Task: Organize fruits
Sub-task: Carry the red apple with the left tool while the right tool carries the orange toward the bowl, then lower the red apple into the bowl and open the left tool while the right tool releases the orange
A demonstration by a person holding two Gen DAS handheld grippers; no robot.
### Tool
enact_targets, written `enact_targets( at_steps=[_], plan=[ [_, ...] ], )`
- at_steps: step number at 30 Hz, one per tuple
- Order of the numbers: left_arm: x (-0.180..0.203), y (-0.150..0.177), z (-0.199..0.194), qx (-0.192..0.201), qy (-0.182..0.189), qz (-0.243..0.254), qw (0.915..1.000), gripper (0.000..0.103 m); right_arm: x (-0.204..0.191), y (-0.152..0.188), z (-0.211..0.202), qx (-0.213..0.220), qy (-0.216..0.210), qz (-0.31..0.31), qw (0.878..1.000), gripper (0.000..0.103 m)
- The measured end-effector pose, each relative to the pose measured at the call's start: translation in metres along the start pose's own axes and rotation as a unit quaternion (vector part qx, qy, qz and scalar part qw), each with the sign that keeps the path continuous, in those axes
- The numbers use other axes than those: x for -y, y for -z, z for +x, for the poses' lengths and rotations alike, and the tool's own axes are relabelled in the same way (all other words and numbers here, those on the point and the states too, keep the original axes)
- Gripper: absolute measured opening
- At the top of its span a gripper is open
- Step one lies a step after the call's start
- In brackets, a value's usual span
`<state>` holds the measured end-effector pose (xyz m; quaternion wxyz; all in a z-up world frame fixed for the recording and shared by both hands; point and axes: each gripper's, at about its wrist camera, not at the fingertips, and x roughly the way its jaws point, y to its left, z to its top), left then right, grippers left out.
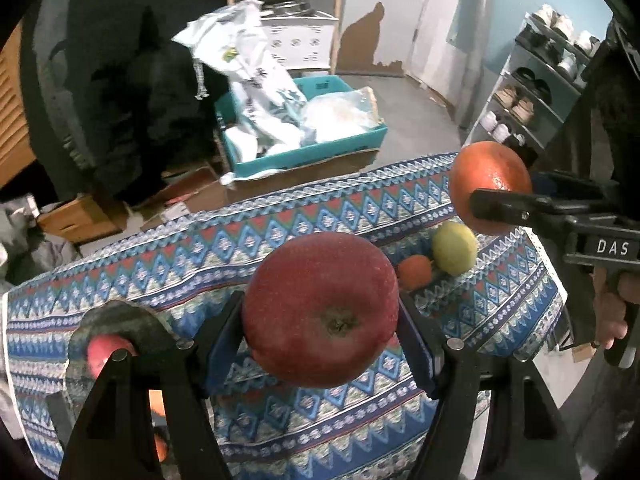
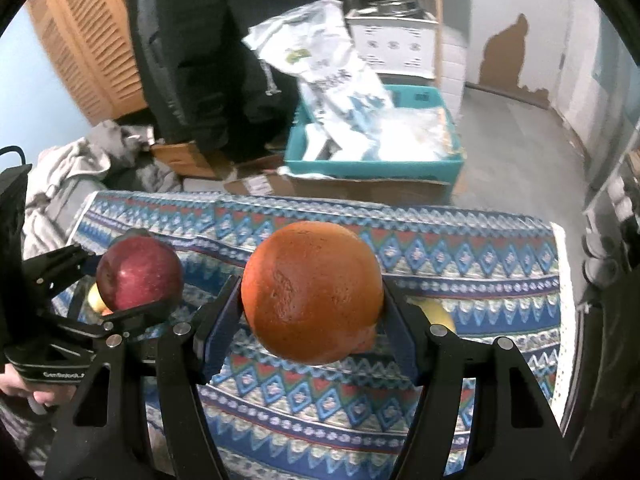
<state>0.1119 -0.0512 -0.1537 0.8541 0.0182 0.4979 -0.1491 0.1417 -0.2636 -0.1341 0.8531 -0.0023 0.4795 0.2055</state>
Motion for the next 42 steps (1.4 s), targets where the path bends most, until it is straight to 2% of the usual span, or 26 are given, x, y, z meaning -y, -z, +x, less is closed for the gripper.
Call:
enact_targets(
  at_steps=[21,33,42],
  plan=[
    [-0.114,0.059,-0.051,0.003,-0.05,-0.078,0.9957,0.074,-0.124,-0.033,0.033,-0.007,-0.076,-0.089,0.993,0.068],
    [-0.165,0.093,-0.039,-0.015,-0.068,-0.123,0.9899,0.074,-0.185,-0.04,0.075,-0.042,-0.111,-0.122,0.985,0.068],
    [-0.19,0.113,-0.014,-0.045,-0.079,-0.142,0.9857,0.074,-0.21,-0.037,0.104,-0.068,-0.122,-0.138,0.981,0.068]
  ],
)
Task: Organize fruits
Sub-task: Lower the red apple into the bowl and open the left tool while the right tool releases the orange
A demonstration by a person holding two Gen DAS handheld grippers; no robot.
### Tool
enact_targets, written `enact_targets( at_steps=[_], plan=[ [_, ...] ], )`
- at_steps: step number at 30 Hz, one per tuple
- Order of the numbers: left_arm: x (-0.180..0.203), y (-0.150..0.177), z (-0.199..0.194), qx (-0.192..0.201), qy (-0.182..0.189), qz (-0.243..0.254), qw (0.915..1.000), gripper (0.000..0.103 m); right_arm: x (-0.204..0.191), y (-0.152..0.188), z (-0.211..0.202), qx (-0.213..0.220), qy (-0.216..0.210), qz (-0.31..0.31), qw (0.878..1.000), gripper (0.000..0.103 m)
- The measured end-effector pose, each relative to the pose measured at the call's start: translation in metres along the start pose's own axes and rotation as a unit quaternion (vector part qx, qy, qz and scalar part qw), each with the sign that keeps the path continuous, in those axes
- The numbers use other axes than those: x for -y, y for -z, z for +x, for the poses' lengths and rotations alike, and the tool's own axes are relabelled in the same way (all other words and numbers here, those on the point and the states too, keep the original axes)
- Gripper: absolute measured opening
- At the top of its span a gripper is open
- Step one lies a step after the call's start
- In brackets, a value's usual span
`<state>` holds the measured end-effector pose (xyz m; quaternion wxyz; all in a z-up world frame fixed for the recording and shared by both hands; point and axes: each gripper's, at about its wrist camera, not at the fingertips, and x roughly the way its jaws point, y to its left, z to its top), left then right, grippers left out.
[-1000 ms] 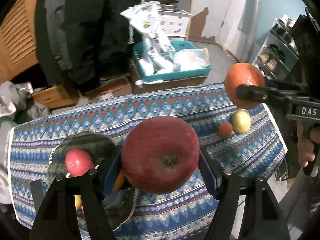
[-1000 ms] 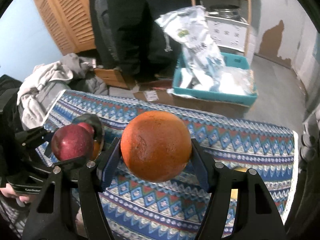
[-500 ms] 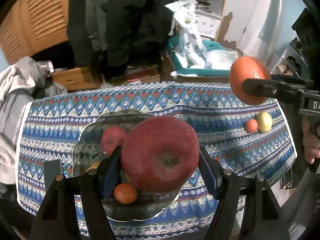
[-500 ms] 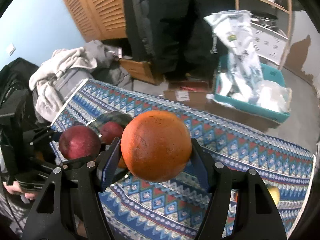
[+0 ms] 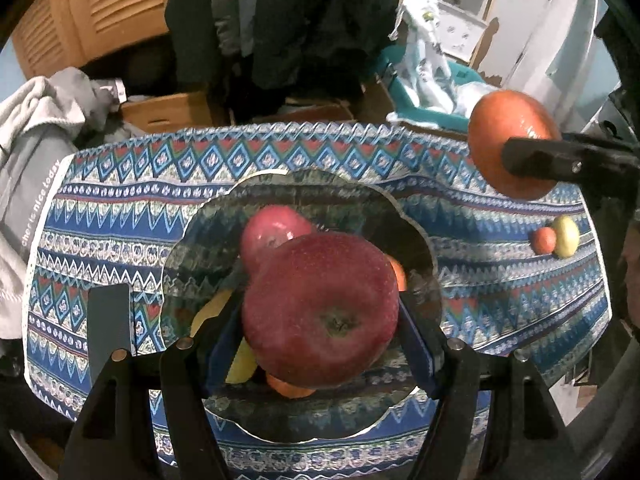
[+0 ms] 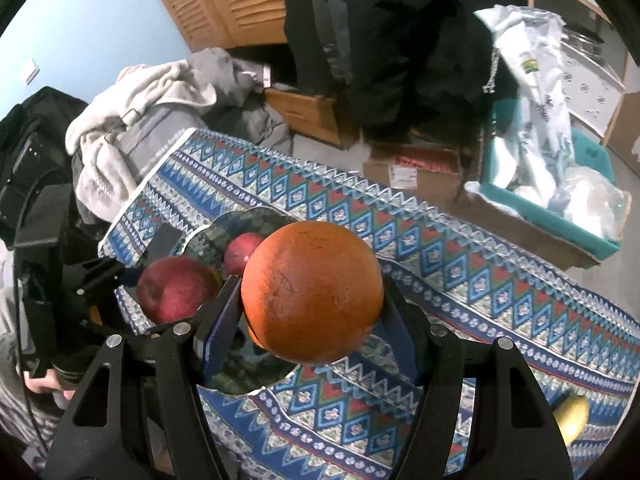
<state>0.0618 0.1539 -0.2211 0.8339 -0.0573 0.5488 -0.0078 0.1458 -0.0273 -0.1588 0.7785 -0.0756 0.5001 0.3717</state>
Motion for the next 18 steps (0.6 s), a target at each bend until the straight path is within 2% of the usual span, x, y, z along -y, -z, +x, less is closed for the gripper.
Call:
enact_targets(
  at_steps=[18],
  plan=[
    [-0.007,0.014,0.045,-0.054,0.014,-0.014,0.9983,0.074,-0.018,-0.005,0.066,-0.052,-0.012,-0.017,0.998,0.068]
  ],
)
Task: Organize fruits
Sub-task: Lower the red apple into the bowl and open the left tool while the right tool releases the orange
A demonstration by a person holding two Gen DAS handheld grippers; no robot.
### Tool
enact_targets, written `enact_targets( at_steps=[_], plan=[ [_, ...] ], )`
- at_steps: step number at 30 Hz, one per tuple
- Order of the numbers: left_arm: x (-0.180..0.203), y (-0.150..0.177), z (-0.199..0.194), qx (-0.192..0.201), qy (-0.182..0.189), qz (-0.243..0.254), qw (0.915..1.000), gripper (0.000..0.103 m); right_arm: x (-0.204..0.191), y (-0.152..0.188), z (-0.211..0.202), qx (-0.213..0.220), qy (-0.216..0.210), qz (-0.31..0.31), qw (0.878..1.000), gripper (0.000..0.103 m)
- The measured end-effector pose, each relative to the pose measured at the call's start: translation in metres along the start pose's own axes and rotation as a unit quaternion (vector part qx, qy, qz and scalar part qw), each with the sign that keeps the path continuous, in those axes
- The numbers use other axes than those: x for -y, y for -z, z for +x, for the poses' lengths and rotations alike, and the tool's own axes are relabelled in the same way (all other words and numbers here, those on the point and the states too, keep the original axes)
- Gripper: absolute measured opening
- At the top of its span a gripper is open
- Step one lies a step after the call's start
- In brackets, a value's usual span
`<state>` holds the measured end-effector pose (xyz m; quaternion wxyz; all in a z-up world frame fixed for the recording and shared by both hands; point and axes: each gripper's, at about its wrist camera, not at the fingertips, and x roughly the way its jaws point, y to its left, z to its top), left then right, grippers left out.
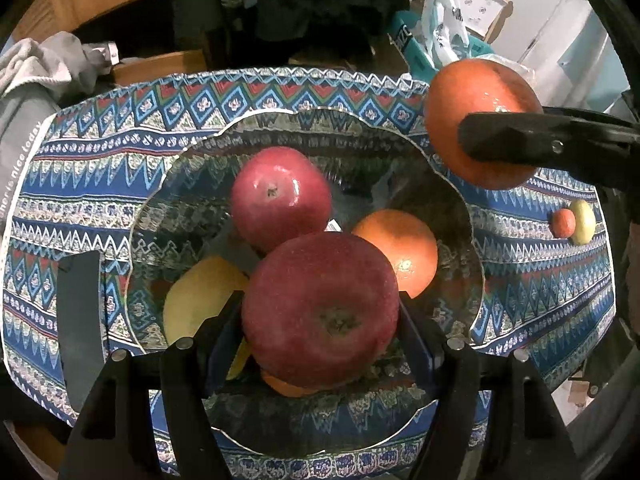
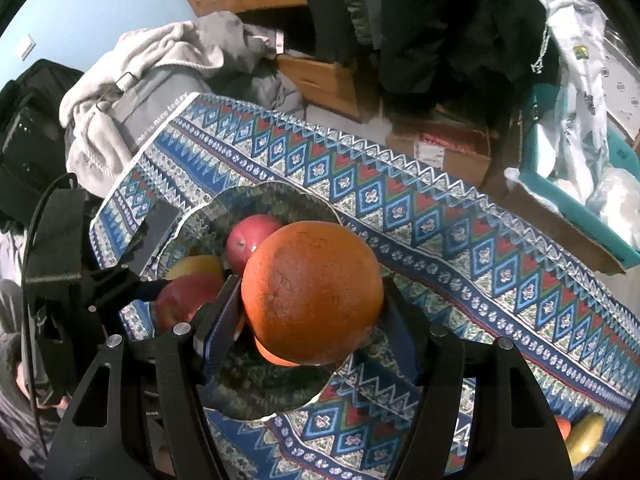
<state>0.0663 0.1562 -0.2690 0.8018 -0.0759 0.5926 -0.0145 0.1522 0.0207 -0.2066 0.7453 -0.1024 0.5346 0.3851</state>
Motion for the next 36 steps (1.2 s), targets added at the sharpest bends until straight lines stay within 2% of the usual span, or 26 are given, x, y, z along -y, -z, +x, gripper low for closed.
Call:
enact_targets(
  at_steps=[9,13,16,28,36],
  plan=[
    [-0.001,0.0,0.006,-0.008,0.003,-0.012,0.9999,0.074,-0.003,-0.002,0.018,-0.013,-0.004,0.0,1.0,0.068],
    [-0.003,-0.001,-0.002,0.005,-0.007,-0.014,0.9999,0.074,-0.005,-0.003,0.027,-0.02,-0.002,-0.004,1.0,0.068],
    [-0.006,-0.002,-0.008,0.01,0.008,-0.021,0.9997,0.075,-0.007,-0.003,0.034,-0.026,-0.001,-0.006,1.0,0.068],
    [-0.023,0.003,-0.013,0.007,0.014,-0.054,0.9984,0.075,-0.01,-0.001,0.06,-0.056,0.001,-0.012,0.998,0.068],
    [-0.023,0.002,-0.019,0.018,0.01,-0.054,0.9983,0.075,-0.011,-0.007,0.05,-0.037,-0.008,-0.007,0.999,0.068]
  ],
)
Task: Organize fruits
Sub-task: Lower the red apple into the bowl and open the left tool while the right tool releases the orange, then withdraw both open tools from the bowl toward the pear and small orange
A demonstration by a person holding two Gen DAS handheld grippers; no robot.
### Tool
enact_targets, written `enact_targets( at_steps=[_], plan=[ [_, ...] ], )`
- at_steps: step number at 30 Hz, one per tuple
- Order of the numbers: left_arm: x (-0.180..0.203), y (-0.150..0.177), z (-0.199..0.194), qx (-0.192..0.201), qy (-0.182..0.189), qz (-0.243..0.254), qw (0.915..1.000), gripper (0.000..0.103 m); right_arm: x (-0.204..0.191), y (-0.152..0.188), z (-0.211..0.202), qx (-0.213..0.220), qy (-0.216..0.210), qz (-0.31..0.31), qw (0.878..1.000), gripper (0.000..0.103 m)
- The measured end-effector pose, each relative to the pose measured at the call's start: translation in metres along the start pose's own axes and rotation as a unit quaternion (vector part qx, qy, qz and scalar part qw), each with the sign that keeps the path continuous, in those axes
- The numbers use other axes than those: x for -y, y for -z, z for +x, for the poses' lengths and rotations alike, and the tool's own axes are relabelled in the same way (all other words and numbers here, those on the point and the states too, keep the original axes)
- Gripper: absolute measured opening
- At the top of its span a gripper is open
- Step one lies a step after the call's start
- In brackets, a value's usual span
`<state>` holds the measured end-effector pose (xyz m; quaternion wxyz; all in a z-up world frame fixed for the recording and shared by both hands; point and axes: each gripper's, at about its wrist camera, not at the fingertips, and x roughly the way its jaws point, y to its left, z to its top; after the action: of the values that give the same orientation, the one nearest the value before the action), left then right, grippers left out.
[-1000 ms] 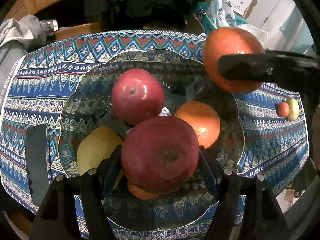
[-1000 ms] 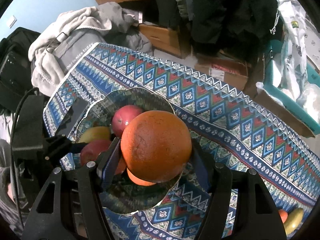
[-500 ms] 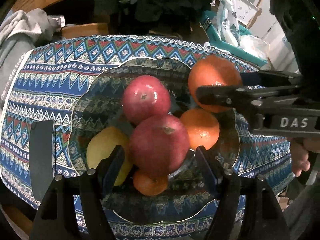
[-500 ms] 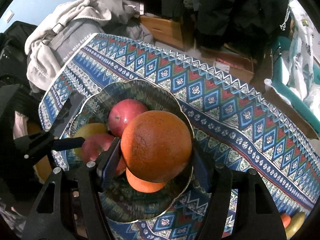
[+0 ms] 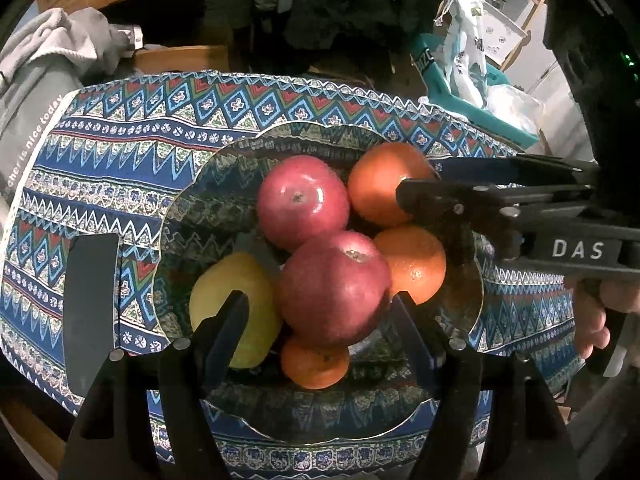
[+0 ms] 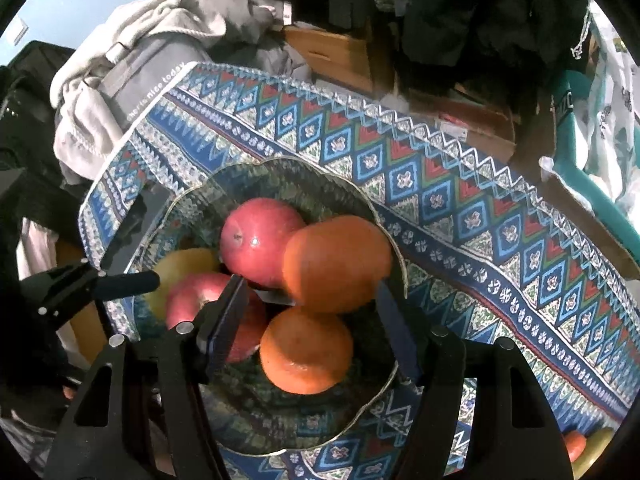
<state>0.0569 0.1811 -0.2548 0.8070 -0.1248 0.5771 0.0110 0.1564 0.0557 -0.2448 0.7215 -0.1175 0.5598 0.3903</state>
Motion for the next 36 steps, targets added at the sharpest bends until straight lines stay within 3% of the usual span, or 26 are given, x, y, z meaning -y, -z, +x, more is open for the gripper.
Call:
enact_targets(
  at_steps=[7,15,36],
  plan=[
    [0.006,-0.001,-0.014,0.022,-0.013,0.008,0.9996,0.075,-0.004,-0.001,-0.018,0.019,0.011,-0.003,1.0,0.068],
    [0.02,-0.003,-0.039,0.054,-0.023,0.021,0.9981,0.078,-0.009,0.003,-0.063,0.063,0.055,-0.007,0.996,0.068],
    [0.079,0.001,-0.101,0.109,0.02,0.065,0.9917,0.08,-0.008,0.041,-0.164,0.137,0.111,-0.005,0.984,0.068]
  ],
)
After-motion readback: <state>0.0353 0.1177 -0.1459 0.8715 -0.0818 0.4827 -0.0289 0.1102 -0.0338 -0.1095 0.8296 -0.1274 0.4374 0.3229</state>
